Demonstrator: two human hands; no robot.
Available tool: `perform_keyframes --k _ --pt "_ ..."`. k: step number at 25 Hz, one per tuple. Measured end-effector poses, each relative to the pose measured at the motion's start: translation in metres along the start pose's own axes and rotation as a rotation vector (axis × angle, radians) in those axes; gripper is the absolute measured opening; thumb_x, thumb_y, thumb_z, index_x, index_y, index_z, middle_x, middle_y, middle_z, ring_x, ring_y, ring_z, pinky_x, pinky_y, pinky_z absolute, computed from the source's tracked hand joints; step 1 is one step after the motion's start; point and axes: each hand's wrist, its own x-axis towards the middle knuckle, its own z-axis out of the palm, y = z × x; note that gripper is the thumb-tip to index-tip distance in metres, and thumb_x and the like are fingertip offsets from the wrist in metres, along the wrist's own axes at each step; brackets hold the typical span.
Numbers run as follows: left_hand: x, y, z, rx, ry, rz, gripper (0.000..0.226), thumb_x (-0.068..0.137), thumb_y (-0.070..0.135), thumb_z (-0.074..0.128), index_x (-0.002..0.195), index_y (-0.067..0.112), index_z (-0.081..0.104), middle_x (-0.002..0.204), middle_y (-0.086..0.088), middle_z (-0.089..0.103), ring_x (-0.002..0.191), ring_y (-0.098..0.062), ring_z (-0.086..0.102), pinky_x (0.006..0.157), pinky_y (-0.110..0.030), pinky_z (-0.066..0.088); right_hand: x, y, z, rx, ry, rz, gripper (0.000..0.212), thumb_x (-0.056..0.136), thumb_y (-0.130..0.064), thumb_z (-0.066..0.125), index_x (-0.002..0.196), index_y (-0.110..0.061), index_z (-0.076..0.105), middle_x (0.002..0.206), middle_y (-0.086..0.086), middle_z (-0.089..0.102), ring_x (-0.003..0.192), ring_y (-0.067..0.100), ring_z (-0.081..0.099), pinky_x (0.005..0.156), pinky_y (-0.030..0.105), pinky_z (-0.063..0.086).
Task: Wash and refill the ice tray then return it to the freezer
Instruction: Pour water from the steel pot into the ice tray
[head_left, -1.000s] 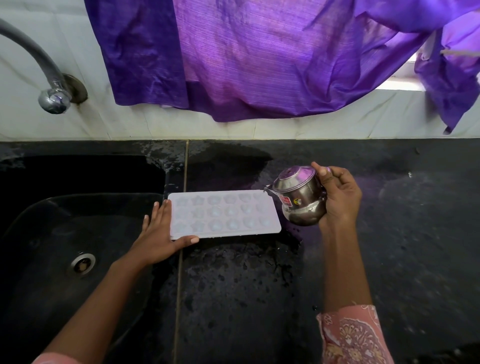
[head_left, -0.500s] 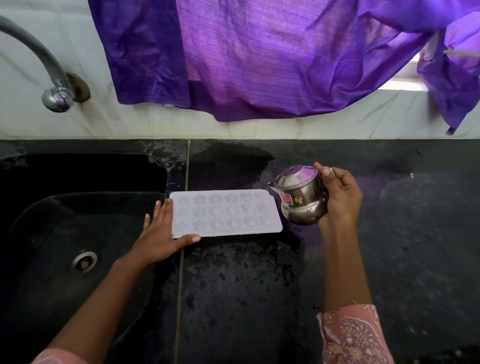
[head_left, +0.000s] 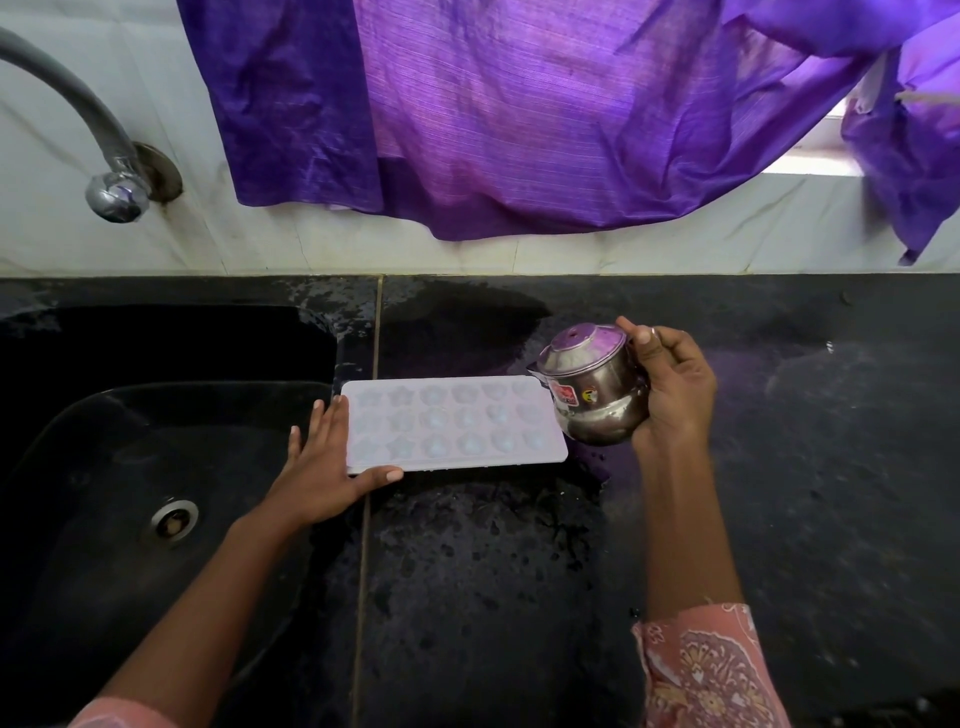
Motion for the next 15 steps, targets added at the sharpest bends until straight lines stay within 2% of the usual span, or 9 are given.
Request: perform_keyframes --k 5,10,15 --pt "0.0001 -0.0009 0.0008 0.006 0.007 0.005 0.134 0.044 0.088 0.028 0.148 0.014 -0.014 0.158 -0.001 -0.014 0.140 -0.010 -0.021 0.113 -0.041 -0.013 -0.0031 -0.0013 0.0048 -0.035 0.002 0.026 0.036 0.043 -0.033 0.078 0.069 -0.016 0.061 0.083 0.006 0.067 0.080 0.016 0.064 0.074 0.027 0.055" --pt "-0.0006 -0.0005 -0.0001 0.011 0.015 0.016 0.134 0.044 0.088 0.027 0.148 0.013 -0.013 0.158 -0.002 -0.013 0.138 -0.009 -0.023 0.113 -0.039 -0.014 -0.0036 -0.0002 0.0076 -0.049 0.004 0.024 0.020 0.055 -0.021 0.076 0.069 -0.016 0.061 0.072 -0.003 0.070 0.074 0.013 0.065 0.068 0.023 0.054" --pt "-0.0012 0.0007 -0.0009 0.008 0.012 0.014 0.134 0.044 0.088 0.027 0.148 0.012 -0.013 0.158 -0.003 -0.013 0.134 -0.005 -0.024 0.113 -0.039 -0.014 -0.0042 0.0002 0.0107 -0.072 0.000 0.026 0.019 0.056 -0.020 0.076 0.068 -0.017 0.061 0.071 -0.004 0.069 0.078 0.017 0.063 0.075 0.029 0.053"
